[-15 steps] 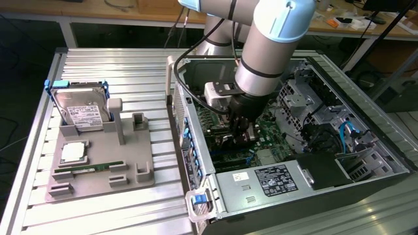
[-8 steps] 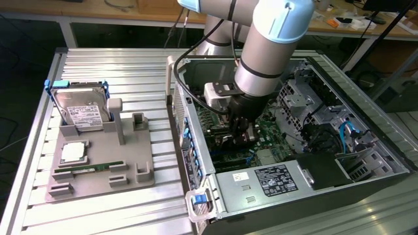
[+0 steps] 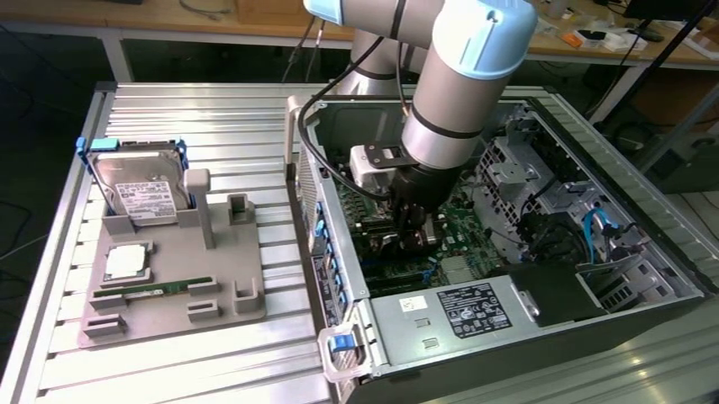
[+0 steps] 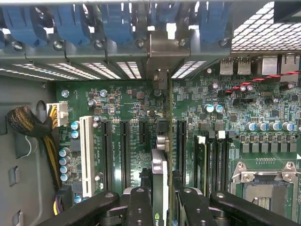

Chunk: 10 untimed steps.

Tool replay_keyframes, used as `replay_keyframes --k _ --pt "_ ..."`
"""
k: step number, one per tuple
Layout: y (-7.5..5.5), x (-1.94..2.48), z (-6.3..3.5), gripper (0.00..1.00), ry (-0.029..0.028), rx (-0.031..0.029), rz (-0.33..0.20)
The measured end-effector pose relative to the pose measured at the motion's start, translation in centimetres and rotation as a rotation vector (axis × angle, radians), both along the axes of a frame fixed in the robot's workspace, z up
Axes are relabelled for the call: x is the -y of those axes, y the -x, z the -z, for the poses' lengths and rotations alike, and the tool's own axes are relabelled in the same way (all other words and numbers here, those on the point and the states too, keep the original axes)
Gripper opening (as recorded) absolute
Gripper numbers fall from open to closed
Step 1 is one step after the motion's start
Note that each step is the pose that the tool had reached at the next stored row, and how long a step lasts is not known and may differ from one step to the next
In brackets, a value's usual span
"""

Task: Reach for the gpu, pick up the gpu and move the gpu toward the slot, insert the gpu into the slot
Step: 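Insert the gpu into the slot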

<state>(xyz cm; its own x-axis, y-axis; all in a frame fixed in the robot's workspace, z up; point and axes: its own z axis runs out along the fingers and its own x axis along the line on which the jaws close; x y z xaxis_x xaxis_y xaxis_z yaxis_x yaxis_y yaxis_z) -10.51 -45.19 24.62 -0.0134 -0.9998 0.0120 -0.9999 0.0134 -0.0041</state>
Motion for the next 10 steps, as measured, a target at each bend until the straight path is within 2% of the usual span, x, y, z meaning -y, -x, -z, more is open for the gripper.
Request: replay_keyframes --k 10 --pt "-0.01 0.00 0.00 0.27 0.0001 -0.0001 0.000"
